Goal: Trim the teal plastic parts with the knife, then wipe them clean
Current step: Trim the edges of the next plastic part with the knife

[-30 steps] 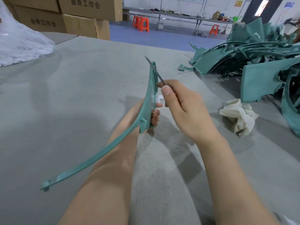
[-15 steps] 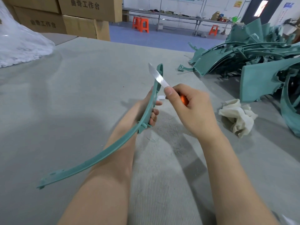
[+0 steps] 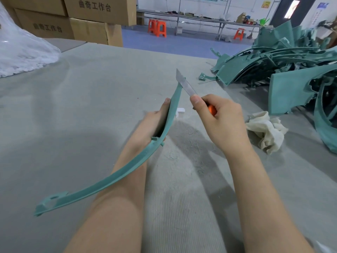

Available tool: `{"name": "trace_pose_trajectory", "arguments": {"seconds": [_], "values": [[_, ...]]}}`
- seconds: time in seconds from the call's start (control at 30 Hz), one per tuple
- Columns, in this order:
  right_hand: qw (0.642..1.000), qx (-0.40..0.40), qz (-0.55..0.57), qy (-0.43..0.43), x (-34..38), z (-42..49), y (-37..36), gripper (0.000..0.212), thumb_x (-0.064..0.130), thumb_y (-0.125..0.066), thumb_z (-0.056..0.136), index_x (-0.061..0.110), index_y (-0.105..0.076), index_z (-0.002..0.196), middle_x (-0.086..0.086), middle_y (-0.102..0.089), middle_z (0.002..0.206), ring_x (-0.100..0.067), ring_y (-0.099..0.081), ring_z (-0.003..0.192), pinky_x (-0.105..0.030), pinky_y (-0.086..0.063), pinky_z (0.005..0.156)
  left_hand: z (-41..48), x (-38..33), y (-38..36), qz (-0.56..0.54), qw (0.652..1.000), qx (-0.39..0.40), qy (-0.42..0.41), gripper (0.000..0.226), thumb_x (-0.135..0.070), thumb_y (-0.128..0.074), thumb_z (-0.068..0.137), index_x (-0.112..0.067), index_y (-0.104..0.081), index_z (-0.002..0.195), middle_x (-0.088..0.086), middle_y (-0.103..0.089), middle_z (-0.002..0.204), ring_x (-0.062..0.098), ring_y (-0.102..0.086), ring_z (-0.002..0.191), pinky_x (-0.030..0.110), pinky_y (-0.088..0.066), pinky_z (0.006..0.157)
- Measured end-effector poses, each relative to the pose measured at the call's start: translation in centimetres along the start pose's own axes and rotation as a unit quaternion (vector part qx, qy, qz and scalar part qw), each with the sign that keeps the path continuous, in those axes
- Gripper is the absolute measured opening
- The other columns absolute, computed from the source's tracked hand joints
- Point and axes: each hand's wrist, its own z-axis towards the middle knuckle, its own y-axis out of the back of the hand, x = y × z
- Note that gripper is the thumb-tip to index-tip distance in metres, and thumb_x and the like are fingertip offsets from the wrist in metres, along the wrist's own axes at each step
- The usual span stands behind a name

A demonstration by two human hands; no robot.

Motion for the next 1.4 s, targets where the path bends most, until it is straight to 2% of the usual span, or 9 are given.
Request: {"name": "trace_pose_trajectory", "arguments": {"seconds": [0.17, 0.27, 0.4, 0.53, 0.67, 0.8, 1.0, 1.13, 1.4], "values": [[0.996, -0.029, -0.055, -0.058, -1.0, 0.5, 0.5, 0.056, 0.055, -0.041, 0.096, 0.008, -0.068, 0.083, -0.008, -0.055, 0.06, -0.025, -0.052, 0.065, -0.037, -0.042, 0.063, -0.1, 0.1, -0.6, 0.016, 0.998, -0.039, -0.036, 0.057, -0.068, -0.045, 0.088, -0.016, -0.067, 0.083, -0.005, -0.053, 0.051, 0.014, -0.048, 0.047, 0.024, -0.038, 0.055], [0.996, -0.068, -0.031, -0.057, -1.2, 0.4, 0.8, 0.057, 0.055, -0.04, 0.097, 0.006, -0.065, 0.082, 0.001, -0.042, 0.055, -0.017, -0.043, 0.058, -0.033, -0.036, 0.058, -0.4, 0.1, -0.5, 0.006, 0.999, -0.043, -0.022, 0.058, -0.07, -0.044, 0.087, -0.018, -0.07, 0.077, -0.006, -0.052, 0.048, 0.013, -0.049, 0.045, 0.024, -0.04, 0.058], [0.999, -0.047, 0.017, -0.016, -0.7, 0.2, 0.6, 0.058, 0.054, -0.044, 0.096, 0.003, -0.063, 0.077, 0.007, -0.032, 0.048, -0.008, -0.034, 0.051, -0.021, -0.027, 0.05, -0.6, 0.4, -0.1, -0.026, 0.999, -0.033, -0.026, 0.053, -0.069, -0.042, 0.088, -0.043, -0.071, 0.052, -0.01, -0.052, 0.04, 0.009, -0.048, 0.033, 0.017, -0.04, 0.039], [0.999, -0.004, 0.047, 0.015, -0.1, -0.1, 0.6, 0.057, 0.056, -0.044, 0.09, 0.004, -0.061, 0.071, 0.008, -0.032, 0.047, -0.005, -0.035, 0.049, -0.014, -0.03, 0.05, -0.4, 0.5, -0.1, -0.05, 0.998, -0.037, -0.01, 0.06, -0.07, -0.046, 0.086, -0.019, -0.069, 0.063, -0.004, -0.053, 0.044, 0.014, -0.049, 0.037, 0.021, -0.04, 0.043], [0.999, 0.031, 0.039, 0.016, -0.1, -0.1, 0.5, 0.05, 0.058, -0.047, 0.087, 0.014, -0.06, 0.067, 0.006, -0.035, 0.051, -0.005, -0.035, 0.048, -0.016, -0.028, 0.048, -0.5, 0.5, -0.1, -0.047, 0.998, -0.029, -0.019, 0.059, -0.069, -0.044, 0.087, -0.023, -0.072, 0.063, -0.005, -0.053, 0.044, 0.014, -0.049, 0.04, 0.022, -0.04, 0.045], [0.999, 0.033, 0.032, 0.015, -0.2, 0.0, 0.4, 0.055, 0.063, -0.042, 0.083, 0.013, -0.06, 0.068, 0.006, -0.035, 0.051, -0.006, -0.035, 0.048, -0.018, -0.027, 0.049, -1.0, 0.3, -0.3, -0.039, 0.999, -0.013, -0.034, 0.049, -0.07, -0.04, 0.088, -0.052, -0.067, 0.051, -0.009, -0.051, 0.044, 0.009, -0.048, 0.037, 0.019, -0.041, 0.041], [1.0, 0.021, 0.023, 0.0, -0.3, 0.0, 0.2, 0.049, 0.066, -0.04, 0.082, 0.024, -0.055, 0.062, 0.008, -0.035, 0.043, -0.007, -0.037, 0.046, -0.018, -0.026, 0.047, -0.7, 0.3, -0.4, -0.042, 0.998, -0.024, -0.032, 0.052, -0.071, -0.04, 0.088, -0.05, -0.066, 0.049, -0.008, -0.05, 0.043, 0.009, -0.048, 0.036, 0.019, -0.04, 0.041], [1.0, 0.002, 0.0, 0.001, -0.7, 0.2, 0.1, 0.057, 0.064, -0.043, 0.088, 0.014, -0.058, 0.065, 0.007, -0.034, 0.046, -0.008, -0.036, 0.048, -0.022, -0.026, 0.048, -0.5, 0.1, -0.5, -0.031, 0.999, -0.04, -0.015, 0.061, -0.068, -0.043, 0.089, -0.021, -0.071, 0.063, -0.006, -0.054, 0.045, 0.012, -0.05, 0.039, 0.021, -0.042, 0.047], [0.996, -0.017, -0.036, -0.082, -1.5, 0.5, 0.3, 0.067, 0.058, -0.041, 0.095, -0.004, -0.061, 0.078, -0.006, -0.043, 0.059, -0.017, -0.04, 0.057, -0.032, -0.03, 0.055, -0.4, 0.0, -0.8, 0.063, 0.992, -0.101, -0.046, 0.055, -0.064, -0.043, 0.091, -0.017, -0.059, 0.066, -0.008, -0.052, 0.055, 0.007, -0.048, 0.044, 0.015, -0.034, 0.04]]}}
